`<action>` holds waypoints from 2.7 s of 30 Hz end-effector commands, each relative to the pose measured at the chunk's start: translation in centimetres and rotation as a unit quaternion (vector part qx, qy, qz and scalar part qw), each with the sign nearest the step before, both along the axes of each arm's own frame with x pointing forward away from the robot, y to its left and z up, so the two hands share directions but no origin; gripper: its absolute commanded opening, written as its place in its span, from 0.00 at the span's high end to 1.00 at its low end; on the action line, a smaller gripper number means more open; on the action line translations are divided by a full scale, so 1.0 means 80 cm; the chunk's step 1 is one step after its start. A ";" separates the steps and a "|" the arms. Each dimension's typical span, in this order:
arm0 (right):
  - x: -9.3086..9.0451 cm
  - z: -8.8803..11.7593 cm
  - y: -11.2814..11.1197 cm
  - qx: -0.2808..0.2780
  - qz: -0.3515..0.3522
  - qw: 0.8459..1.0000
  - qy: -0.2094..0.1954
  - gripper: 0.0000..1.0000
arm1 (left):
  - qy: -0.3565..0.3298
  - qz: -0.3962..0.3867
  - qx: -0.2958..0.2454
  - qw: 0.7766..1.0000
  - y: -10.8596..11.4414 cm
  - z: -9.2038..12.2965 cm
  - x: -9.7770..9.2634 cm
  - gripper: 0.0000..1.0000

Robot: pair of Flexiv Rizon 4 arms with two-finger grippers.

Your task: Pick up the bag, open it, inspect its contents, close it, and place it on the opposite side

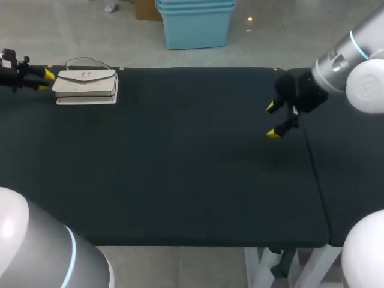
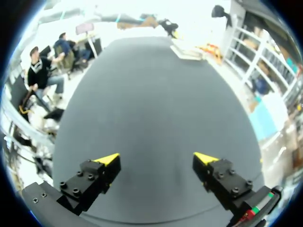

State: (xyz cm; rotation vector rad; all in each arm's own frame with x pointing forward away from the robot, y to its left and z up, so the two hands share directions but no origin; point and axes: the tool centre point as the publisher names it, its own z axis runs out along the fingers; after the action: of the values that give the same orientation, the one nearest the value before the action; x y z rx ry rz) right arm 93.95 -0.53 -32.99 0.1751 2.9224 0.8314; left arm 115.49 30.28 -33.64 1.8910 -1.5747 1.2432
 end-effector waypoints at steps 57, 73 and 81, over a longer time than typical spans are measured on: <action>0.001 0.000 0.000 0.001 0.001 1.000 0.001 0.00 | 0.284 -0.397 -0.026 0.873 -0.058 -0.003 -0.076 0.52; 0.001 0.000 0.000 0.001 0.001 1.000 0.001 0.00 | 0.334 -0.447 -0.019 0.830 -0.062 -0.028 -0.065 0.63; 0.001 0.000 0.000 0.001 0.001 1.000 0.001 0.00 | 0.329 -0.468 -0.015 0.820 -0.085 -0.026 -0.087 1.00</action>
State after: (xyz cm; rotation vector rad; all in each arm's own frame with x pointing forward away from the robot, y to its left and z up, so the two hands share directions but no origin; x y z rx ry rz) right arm 93.96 -0.52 -32.99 0.1744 2.9230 0.8316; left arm 108.20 23.56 -35.66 1.6964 -1.6043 0.9819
